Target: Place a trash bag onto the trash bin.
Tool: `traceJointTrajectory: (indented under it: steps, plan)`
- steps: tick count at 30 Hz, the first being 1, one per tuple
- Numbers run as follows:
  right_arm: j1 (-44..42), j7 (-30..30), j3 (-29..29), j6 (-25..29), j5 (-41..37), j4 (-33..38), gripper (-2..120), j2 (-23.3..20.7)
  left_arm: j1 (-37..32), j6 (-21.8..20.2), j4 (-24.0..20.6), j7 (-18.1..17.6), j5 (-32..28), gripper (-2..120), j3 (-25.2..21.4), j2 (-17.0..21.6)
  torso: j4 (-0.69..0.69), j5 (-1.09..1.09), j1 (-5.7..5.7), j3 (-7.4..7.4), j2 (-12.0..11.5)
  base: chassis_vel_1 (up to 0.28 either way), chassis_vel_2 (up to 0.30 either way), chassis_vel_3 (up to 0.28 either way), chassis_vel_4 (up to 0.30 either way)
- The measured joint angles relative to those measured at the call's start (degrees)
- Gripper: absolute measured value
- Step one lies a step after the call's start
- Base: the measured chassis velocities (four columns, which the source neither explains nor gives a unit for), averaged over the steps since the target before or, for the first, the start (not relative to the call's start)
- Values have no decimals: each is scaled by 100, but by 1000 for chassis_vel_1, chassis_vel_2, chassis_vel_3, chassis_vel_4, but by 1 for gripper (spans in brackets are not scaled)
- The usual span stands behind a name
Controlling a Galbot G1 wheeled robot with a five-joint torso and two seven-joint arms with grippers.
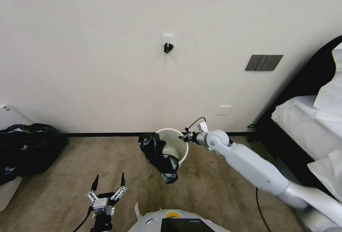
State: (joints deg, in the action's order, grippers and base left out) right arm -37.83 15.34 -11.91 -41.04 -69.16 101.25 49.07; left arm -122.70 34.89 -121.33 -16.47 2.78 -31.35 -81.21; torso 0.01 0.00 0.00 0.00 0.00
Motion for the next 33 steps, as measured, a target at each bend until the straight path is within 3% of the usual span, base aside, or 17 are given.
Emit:
traceJointTrajectory:
  steps: [8, 17, 23, 33]
  plan:
    - [-1472, 1478, 1347, 68, -594, 1205, 7, 82, -17, -70, -75, 27, -30, 100, 55, 72, 0, -2, 0, 0, 0, 0, 0, 0, 0]
    - [-2572, 2281, 1858, 381, -265, 1771, 7, 598, -17, -91, -55, 37, -52, 100, 75, 116, -2, 1, 0, 0, 0, 0, 0, 0, 0]
    - [-2919, 2497, 1864, 491, 193, 1952, 7, 935, -37, -88, -55, 35, -56, 100, 46, 89, 1, -1, 0, 0, 0, 0, 0, 0, 0]
    - [-3448, 2165, 1796, 678, 948, 1972, 7, 1376, -46, -63, -29, 23, -77, 100, 31, 7, -1, -1, 0, 0, 0, 0, 0, 0, 0]
